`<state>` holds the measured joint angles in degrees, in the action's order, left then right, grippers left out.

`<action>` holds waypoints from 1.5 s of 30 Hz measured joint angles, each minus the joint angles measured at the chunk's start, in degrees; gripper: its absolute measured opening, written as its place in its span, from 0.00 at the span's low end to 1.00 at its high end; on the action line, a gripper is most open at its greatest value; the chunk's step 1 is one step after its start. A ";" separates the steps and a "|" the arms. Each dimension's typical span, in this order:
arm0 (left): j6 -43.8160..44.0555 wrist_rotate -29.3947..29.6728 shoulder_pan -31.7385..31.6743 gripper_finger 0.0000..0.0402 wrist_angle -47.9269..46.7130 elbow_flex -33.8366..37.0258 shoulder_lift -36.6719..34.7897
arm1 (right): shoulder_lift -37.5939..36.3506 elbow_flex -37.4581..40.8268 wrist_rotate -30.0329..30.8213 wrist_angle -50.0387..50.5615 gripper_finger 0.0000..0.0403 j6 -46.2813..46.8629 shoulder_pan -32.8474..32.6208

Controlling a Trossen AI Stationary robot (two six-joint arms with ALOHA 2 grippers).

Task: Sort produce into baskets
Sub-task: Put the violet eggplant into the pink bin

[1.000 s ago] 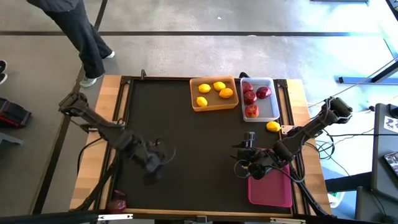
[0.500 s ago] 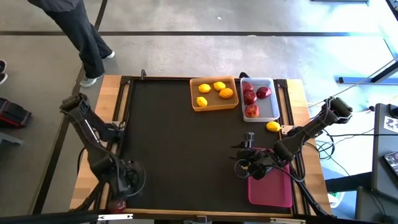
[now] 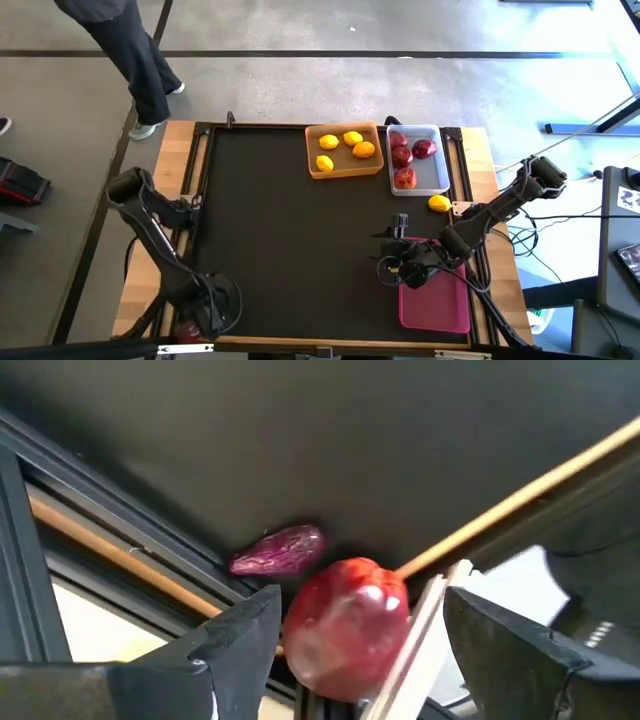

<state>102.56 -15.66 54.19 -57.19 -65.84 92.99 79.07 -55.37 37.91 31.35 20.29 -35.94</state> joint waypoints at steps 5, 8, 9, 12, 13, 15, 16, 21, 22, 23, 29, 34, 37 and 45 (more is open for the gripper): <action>-2.24 -3.78 -0.12 0.68 0.47 0.00 3.76 | 0.00 0.00 0.00 0.04 0.54 -0.01 0.00; -4.94 -4.49 -0.11 0.68 0.19 0.00 5.76 | 0.00 0.00 0.00 0.07 0.54 -0.01 0.00; -5.67 -4.53 -0.11 0.68 -0.11 0.00 6.50 | 0.00 0.00 0.02 0.04 0.54 0.00 0.00; -7.79 -4.71 -0.11 0.68 -0.82 0.02 8.46 | 0.00 0.00 0.28 0.05 0.54 -0.02 0.00; -8.26 -4.95 -0.11 0.68 -0.83 0.02 8.95 | 0.00 0.00 0.35 0.03 0.54 -0.02 0.00; -9.10 -5.81 -0.09 0.68 -0.88 0.02 10.11 | 0.00 0.00 0.44 0.04 0.54 -0.02 0.00; -9.65 -6.45 -0.07 0.67 -0.87 0.02 10.81 | 0.00 0.00 0.45 0.04 0.54 -0.02 0.00; -12.02 -7.83 -0.04 0.64 -0.75 0.03 12.63 | 0.00 0.00 0.46 0.00 0.54 -0.02 0.00; -12.57 -7.84 -0.07 0.63 -0.63 0.20 12.76 | 0.00 0.00 0.46 -0.01 0.54 -0.02 0.00; -12.72 -8.07 0.04 0.62 -0.38 0.66 12.76 | 0.00 0.00 0.46 0.00 0.54 -0.02 0.00; -14.33 -9.17 0.68 0.57 0.55 3.56 12.76 | 0.00 0.00 0.48 -0.03 0.54 -0.02 0.00; -15.77 -9.37 0.66 0.53 5.45 5.83 12.76 | 0.00 0.00 0.48 -0.01 0.54 -0.02 -0.02; -15.97 -10.20 0.85 0.49 7.64 7.08 12.60 | 0.00 0.00 0.57 0.00 0.54 -0.02 -0.01; -20.81 -10.81 1.01 0.32 7.00 7.32 12.61 | 0.00 0.00 0.63 0.00 0.54 -0.02 -0.02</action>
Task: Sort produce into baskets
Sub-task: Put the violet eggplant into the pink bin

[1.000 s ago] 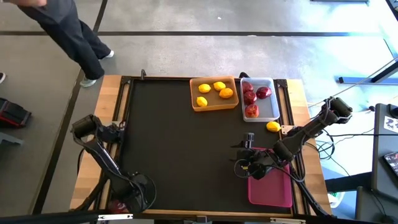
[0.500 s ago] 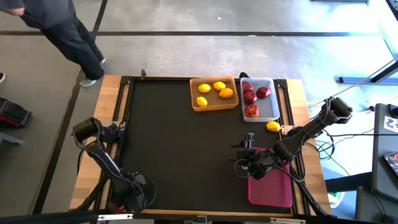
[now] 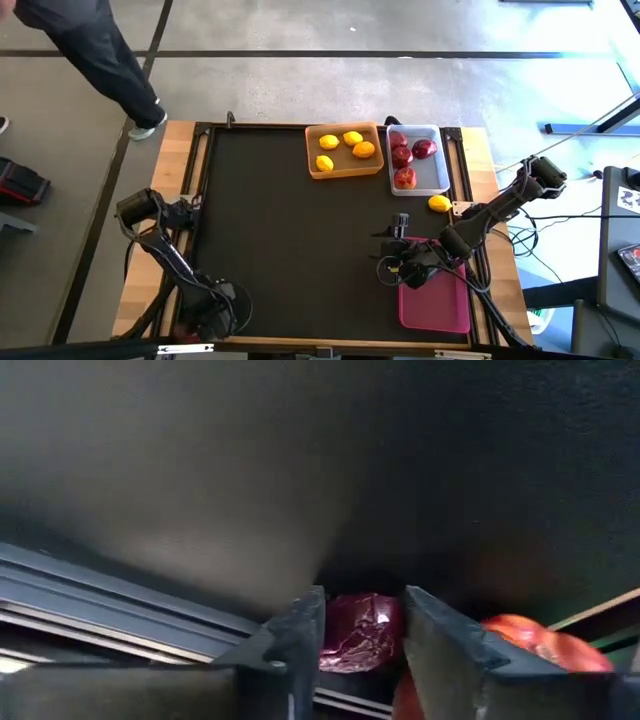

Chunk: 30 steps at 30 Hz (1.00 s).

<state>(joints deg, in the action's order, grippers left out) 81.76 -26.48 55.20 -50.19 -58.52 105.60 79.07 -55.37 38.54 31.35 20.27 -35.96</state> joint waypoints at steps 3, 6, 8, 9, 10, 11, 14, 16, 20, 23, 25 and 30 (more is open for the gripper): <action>-2.70 0.42 -0.02 0.26 -1.53 -0.02 0.02 | 0.00 0.00 0.02 0.00 0.54 0.00 -0.01; -5.81 0.93 -0.07 0.20 -1.74 -0.08 0.02 | 0.00 0.00 0.01 0.00 0.54 0.00 0.00; -7.65 1.82 -0.20 0.18 -2.52 -0.50 0.02 | 0.00 0.00 0.01 0.01 0.54 0.00 -0.01; -8.60 2.22 -0.50 0.17 -2.88 -0.77 -0.03 | 0.00 0.00 0.02 0.02 0.54 -0.02 0.00; -9.36 2.53 -0.74 0.16 -3.02 -1.07 -0.14 | 0.00 0.00 0.02 0.02 0.54 -0.01 -0.01; -9.92 2.62 -1.09 0.16 -3.32 -1.55 -0.20 | 0.00 0.00 0.02 0.04 0.54 -0.02 -0.01; -12.07 3.65 -2.01 0.16 -5.50 -3.26 -0.24 | 0.00 0.00 0.02 0.07 0.54 -0.02 0.01; -13.44 4.46 -2.65 0.16 -5.85 -4.06 -0.36 | 0.00 0.00 0.00 0.07 0.54 -0.02 -0.01; -15.01 7.38 -4.26 0.17 -6.39 -5.61 -2.49 | 0.01 0.00 0.00 0.06 0.54 -0.02 -0.01; -15.71 12.04 -5.97 0.17 -6.64 -6.46 -5.46 | 0.01 0.00 -0.15 0.04 0.54 0.19 0.00; -15.86 16.10 -7.40 0.17 -6.52 -6.87 -8.41 | 0.02 0.00 -0.47 0.08 0.54 0.25 -0.01; -16.22 29.27 -11.56 0.17 -6.13 -6.99 -16.29 | 0.02 0.00 -0.59 -0.12 0.54 0.70 0.01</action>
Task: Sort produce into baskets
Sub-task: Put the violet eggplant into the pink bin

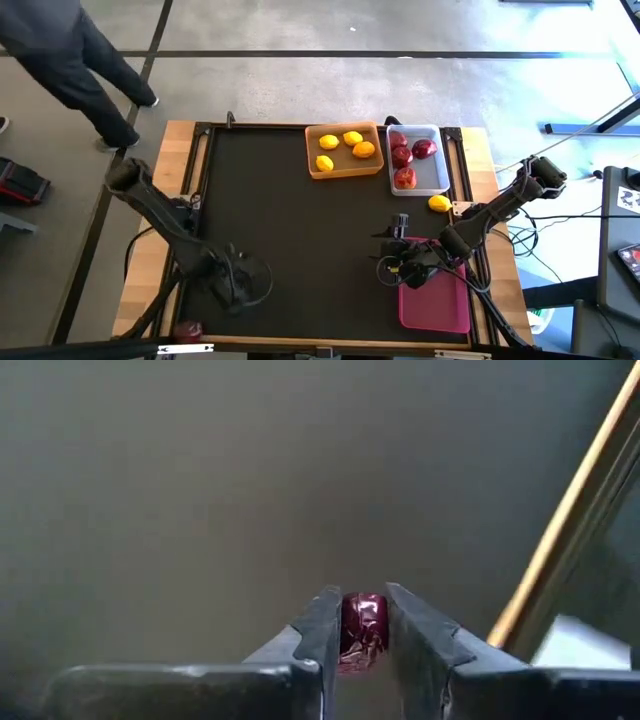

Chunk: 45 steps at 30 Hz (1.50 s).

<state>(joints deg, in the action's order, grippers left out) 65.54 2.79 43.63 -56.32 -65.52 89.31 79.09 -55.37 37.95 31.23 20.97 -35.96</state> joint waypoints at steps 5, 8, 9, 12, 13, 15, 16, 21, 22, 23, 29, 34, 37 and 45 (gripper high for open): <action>-5.29 15.22 -3.56 0.17 2.68 -0.02 -5.85 | 0.00 0.00 -0.03 -1.56 0.54 1.20 0.36; -11.85 20.14 -5.82 0.17 7.22 -0.02 -7.48 | 0.00 0.00 -0.06 -2.79 0.58 1.71 0.84; -14.07 20.88 -6.62 0.17 9.03 -0.02 -7.61 | 0.00 0.00 -0.04 -3.57 0.59 1.63 0.89; -20.55 21.37 -9.25 0.17 14.88 -0.02 -7.53 | 0.00 0.00 -0.04 -6.85 0.66 0.29 2.05; -22.47 21.45 -10.11 0.17 16.93 -0.02 -7.40 | 0.00 0.00 -0.02 -7.82 0.68 0.03 2.59; -26.73 21.52 -11.81 0.17 21.57 -0.02 -7.08 | 0.00 0.00 -0.04 -9.85 0.71 -1.11 3.72; -28.72 21.54 -12.48 0.17 23.84 0.08 -7.05 | 0.00 0.00 -0.03 -10.92 0.71 -2.07 4.19; -38.07 22.04 -16.08 0.17 36.32 0.52 -7.05 | 0.00 0.00 -0.69 -17.25 0.70 -7.93 6.08; -39.75 22.11 -16.75 0.17 38.76 0.52 -7.05 | 0.00 0.00 -1.27 -18.78 0.69 -9.36 6.48; -41.23 22.11 -17.34 0.17 40.78 0.52 -7.05 | 0.00 0.00 -1.97 -20.38 0.67 -10.73 6.82; -48.03 21.83 -19.65 0.17 50.35 0.57 -7.05 | 2.36 0.00 -5.61 -31.19 0.59 -20.01 8.70; -48.17 21.67 -20.81 0.17 52.32 0.63 -7.03 | 5.04 0.00 -6.03 -41.82 0.55 -27.37 9.53; -48.20 21.70 -20.87 0.17 53.14 0.63 -7.03 | 6.28 0.00 -7.76 -47.88 0.54 -30.44 9.93; -49.61 21.81 -21.74 0.17 56.18 0.63 -7.03 | 9.61 -0.02 -13.61 -58.10 0.49 -31.91 13.16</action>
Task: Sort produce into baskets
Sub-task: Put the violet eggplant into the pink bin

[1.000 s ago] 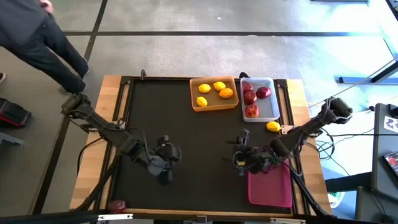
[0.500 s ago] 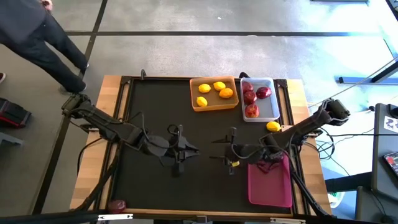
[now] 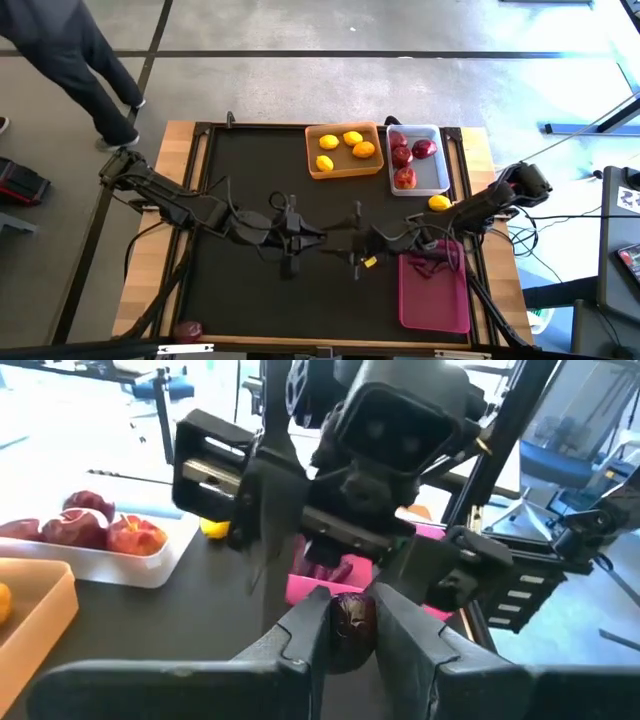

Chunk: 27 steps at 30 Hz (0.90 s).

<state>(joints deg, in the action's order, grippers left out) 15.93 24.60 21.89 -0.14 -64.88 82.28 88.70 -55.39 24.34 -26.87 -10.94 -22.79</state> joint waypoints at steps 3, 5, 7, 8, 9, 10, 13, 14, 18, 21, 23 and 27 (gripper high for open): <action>0.02 0.02 -0.31 0.17 -0.63 0.00 0.00 | 0.42 0.01 -1.11 -1.87 0.43 -2.13 0.08; 0.06 -0.33 -0.27 0.17 -0.41 0.00 0.00 | 0.42 0.02 -1.63 -2.72 0.36 -4.48 -0.01; -0.07 -0.40 -0.17 0.17 -0.43 0.00 0.00 | 0.42 0.02 -1.99 -2.95 0.27 -4.77 0.03; -0.10 -0.56 -0.20 0.17 -0.43 0.00 0.00 | 0.42 0.02 -1.62 -2.87 0.22 -4.76 0.26; -0.17 -0.31 -0.17 0.17 -0.50 0.00 0.00 | 0.42 0.02 -1.49 -2.83 0.17 -4.77 0.59; -0.23 0.00 -0.15 0.17 -0.67 0.02 0.00 | 0.42 0.02 -1.54 -2.66 0.12 -4.78 0.79; -0.22 -0.03 -0.13 0.19 -0.78 0.02 0.00 | 0.40 0.02 -1.47 -2.32 0.03 -4.63 0.75; 0.08 -0.10 -0.15 0.20 -0.83 0.02 0.02 | 0.40 0.02 -1.49 -2.33 0.03 -4.61 0.73; 0.38 0.16 -0.31 0.33 -0.77 0.02 0.02 | 0.35 0.01 -1.51 -1.86 0.06 -4.76 0.73; 0.32 0.31 -0.25 0.45 -1.04 0.02 -0.43 | -0.31 0.00 -1.69 -0.07 0.03 -4.85 0.62; -0.03 0.35 0.15 0.52 -2.40 0.02 -1.43 | -1.52 0.02 -1.73 3.00 0.01 -4.12 0.20; 0.63 0.28 1.08 0.59 -10.10 0.02 -2.78 | -4.83 0.00 -0.99 10.37 0.02 -0.77 -1.74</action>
<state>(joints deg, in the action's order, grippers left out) 16.56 24.88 22.97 -10.24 -64.86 79.50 83.87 -55.40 23.35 -16.50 -11.72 -24.53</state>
